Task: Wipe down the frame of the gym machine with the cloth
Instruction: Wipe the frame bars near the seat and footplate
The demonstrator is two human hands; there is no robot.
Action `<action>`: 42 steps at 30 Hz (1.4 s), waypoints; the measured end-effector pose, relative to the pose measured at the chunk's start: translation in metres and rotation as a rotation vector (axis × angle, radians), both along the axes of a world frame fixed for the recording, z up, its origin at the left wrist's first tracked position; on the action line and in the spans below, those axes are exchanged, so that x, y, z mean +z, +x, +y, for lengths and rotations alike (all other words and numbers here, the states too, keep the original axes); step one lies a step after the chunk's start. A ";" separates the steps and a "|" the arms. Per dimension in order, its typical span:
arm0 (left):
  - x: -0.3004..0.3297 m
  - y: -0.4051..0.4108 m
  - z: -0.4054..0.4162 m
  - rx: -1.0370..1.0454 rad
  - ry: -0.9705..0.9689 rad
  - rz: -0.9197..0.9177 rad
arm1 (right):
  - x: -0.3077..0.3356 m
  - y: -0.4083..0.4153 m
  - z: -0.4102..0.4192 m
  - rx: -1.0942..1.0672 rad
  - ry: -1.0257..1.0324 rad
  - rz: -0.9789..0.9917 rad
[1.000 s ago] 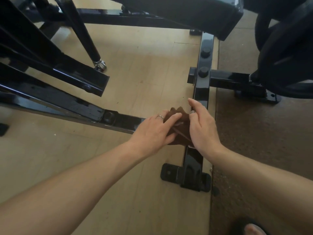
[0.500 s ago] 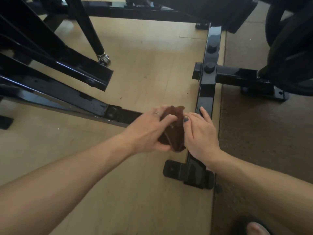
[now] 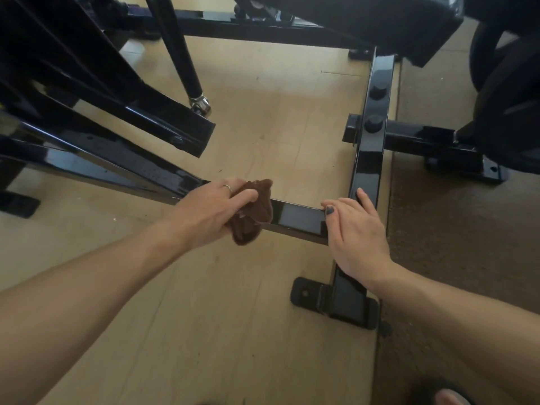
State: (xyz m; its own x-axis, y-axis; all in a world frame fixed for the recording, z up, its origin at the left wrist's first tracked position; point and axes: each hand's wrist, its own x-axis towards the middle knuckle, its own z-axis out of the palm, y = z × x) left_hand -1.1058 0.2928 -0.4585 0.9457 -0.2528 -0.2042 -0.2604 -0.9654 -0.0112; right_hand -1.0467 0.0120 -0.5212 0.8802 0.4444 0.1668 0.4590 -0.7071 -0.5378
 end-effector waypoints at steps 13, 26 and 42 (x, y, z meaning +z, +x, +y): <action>-0.003 0.010 -0.020 -0.129 0.159 -0.018 | 0.012 -0.002 -0.002 0.000 -0.053 0.062; -0.009 0.019 -0.092 -0.191 0.116 -0.037 | 0.054 0.015 0.026 -0.218 0.133 0.565; -0.015 0.014 -0.011 -0.038 -0.055 -0.090 | 0.041 -0.012 0.054 -0.175 -0.301 0.301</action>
